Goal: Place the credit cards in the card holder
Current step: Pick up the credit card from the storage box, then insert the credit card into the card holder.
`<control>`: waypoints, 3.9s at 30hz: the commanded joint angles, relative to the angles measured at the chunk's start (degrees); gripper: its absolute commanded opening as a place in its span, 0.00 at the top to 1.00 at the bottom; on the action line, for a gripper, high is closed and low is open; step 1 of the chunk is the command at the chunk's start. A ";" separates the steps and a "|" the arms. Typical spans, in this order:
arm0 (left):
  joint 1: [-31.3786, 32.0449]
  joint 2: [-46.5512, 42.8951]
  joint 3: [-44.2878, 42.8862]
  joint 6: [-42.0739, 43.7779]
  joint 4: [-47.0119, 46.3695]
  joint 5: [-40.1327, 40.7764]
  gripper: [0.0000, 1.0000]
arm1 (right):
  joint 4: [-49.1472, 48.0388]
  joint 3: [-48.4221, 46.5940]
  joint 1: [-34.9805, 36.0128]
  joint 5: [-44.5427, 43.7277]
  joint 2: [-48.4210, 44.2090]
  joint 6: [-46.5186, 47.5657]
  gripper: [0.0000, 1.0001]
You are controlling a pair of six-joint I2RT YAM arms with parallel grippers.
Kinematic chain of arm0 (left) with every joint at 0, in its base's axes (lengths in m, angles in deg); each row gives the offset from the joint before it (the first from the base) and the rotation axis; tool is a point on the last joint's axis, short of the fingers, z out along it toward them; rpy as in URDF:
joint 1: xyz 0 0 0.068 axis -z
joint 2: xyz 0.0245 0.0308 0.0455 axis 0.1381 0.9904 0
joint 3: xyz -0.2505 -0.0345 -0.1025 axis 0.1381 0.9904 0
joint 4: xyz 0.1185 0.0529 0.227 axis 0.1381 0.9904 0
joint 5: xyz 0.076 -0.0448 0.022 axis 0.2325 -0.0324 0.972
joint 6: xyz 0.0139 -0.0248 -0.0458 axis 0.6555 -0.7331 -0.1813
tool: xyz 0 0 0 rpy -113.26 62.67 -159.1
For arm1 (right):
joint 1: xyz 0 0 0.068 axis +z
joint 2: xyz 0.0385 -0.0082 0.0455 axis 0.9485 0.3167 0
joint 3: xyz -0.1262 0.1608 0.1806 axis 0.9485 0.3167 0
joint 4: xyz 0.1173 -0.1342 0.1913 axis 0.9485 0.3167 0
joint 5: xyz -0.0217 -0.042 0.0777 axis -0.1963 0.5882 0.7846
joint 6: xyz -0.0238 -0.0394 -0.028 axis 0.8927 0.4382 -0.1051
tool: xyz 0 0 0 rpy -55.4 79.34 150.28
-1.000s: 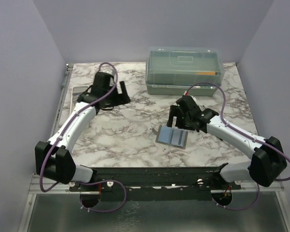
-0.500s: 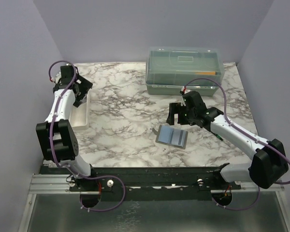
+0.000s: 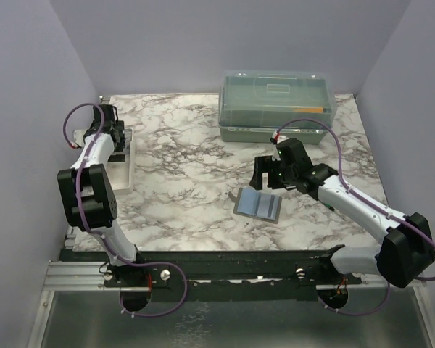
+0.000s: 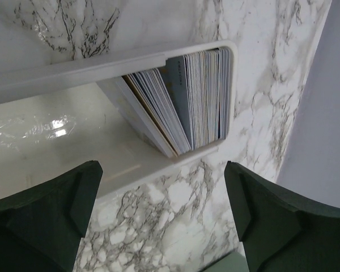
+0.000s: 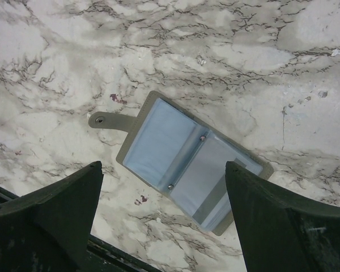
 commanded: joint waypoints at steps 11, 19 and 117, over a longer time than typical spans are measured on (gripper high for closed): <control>-1.67 7.13 3.15 -1.33 -16.84 2.72 0.05 | -0.76 0.61 -0.32 -0.75 0.54 1.14 0.08; -2.25 7.59 3.08 -0.07 -20.26 1.70 0.15 | -1.02 0.03 -0.33 -0.85 2.12 1.26 0.08; 32.19 -9.08 -6.47 51.27 4.52 -40.60 1.00 | -1.53 4.62 -11.35 15.13 -2.65 -4.42 0.18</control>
